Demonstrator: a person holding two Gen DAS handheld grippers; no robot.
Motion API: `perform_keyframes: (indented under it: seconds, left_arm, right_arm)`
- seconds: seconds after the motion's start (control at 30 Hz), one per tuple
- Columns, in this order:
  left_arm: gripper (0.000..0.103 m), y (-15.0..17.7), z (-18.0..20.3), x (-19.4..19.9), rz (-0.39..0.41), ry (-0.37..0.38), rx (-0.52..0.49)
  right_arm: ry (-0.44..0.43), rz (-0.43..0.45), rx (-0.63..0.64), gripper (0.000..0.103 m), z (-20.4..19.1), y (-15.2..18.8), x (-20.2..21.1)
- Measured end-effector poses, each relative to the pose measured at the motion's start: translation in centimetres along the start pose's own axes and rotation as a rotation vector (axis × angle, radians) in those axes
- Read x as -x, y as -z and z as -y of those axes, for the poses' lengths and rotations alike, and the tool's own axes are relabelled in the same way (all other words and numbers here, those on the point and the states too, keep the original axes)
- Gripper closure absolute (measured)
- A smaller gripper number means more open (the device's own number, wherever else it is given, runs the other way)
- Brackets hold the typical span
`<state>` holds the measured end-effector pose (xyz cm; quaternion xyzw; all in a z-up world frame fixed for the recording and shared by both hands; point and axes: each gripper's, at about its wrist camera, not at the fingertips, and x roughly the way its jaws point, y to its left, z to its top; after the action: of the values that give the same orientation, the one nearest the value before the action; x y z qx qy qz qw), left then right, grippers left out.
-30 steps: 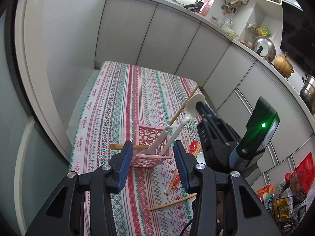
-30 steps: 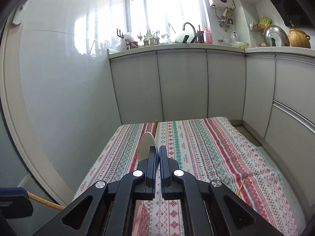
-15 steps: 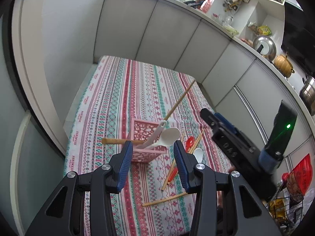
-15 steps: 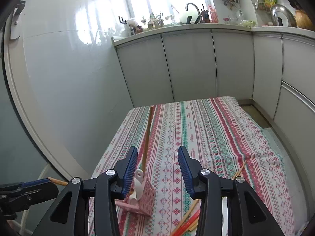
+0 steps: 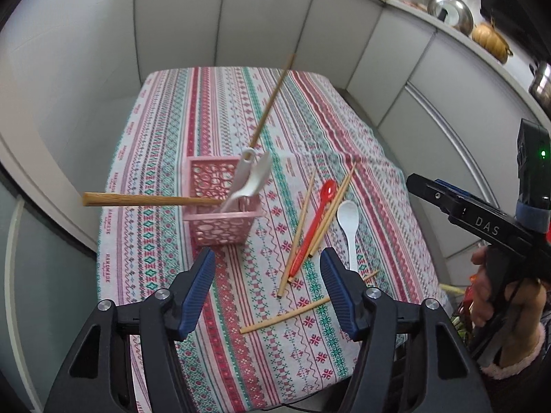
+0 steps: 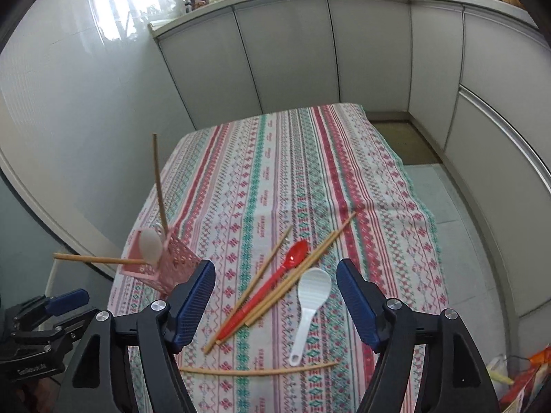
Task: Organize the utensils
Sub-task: 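Move both tools back over the loose chopsticks and spoons, then grasp a wooden chopstick with the left tool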
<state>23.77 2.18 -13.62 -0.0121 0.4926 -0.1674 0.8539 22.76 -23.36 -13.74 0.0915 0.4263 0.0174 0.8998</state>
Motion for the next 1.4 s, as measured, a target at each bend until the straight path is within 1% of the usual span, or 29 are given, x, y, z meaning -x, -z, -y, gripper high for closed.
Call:
perform_keyframes:
  seconds: [0.23, 0.4, 0.5, 0.6, 0.67, 0.73, 0.77, 0.8, 0.83, 0.9, 0.93, 1.03, 1.17, 1.3, 1.4]
  left_arm:
    - [0.031, -0.1, 3.7, -3.4, -0.068, -0.022, -0.063]
    - [0.031, -0.6, 7.2, -6.4, -0.101, -0.048, -0.121]
    - [0.031, -1.9, 9.1, -8.6, -0.106, -0.095, -0.139]
    - [0.032, -4.0, 10.6, -10.7, -0.088, -0.134, -0.158]
    - [0.037, -5.3, 11.3, -12.1, -0.075, -0.175, -0.169]
    - [0.054, -6.6, 11.9, -14.2, -0.086, -0.204, -0.183]
    - [0.058, -7.1, 12.0, -15.1, -0.1, -0.209, -0.184]
    - [0.066, -7.6, 12.1, -16.4, -0.126, -0.224, -0.183]
    - [0.071, -8.0, 12.2, -17.2, -0.134, -0.229, -0.182]
    - [0.073, -9.0, 12.0, -18.9, -0.149, -0.23, -0.163]
    - [0.077, -9.3, 12.0, -19.7, -0.161, -0.225, -0.153]
    - [0.082, -10.2, 11.3, -22.1, -0.199, -0.214, -0.108]
    - [0.083, -11.0, 10.3, -24.7, -0.234, -0.201, -0.056]
    - [0.083, -11.0, 9.8, -26.3, -0.255, -0.204, -0.047]
    - [0.084, -11.0, 9.7, -26.4, -0.236, -0.191, -0.055]
  right_arm:
    - [0.049, -0.145, -0.075, 0.024, 5.0, 1.5, -1.8]
    - [0.077, -0.202, -0.125, 0.02, 8.1, 1.9, -2.6]
    - [0.078, -0.256, -0.154, 0.02, 9.8, 2.4, -3.8]
    - [0.063, -0.339, -0.214, 0.019, 11.7, 3.3, -5.4]
    - [0.06, -0.385, -0.239, 0.019, 12.7, 3.8, -6.5]
    - [0.072, -0.401, -0.247, 0.02, 13.5, 4.1, -7.2]
    - [0.072, -0.403, -0.249, 0.02, 13.8, 4.0, -7.3]
    - [0.071, -0.404, -0.249, 0.02, 14.0, 4.0, -7.3]
    - [0.07, -0.403, -0.25, 0.019, 14.3, 3.9, -7.3]
    - [0.066, -0.4, -0.254, 0.02, 14.6, 3.8, -7.2]
    - [0.06, -0.398, -0.257, 0.02, 14.7, 3.7, -7.2]
    - [0.049, -0.388, -0.282, 0.02, 15.4, 3.4, -7.3]
    - [0.044, -0.38, -0.323, 0.019, 16.3, 2.9, -7.7]
    - [0.039, -0.377, -0.346, 0.019, 16.7, 2.6, -8.0]
    - [0.036, -0.376, -0.352, 0.019, 16.7, 2.5, -8.1]
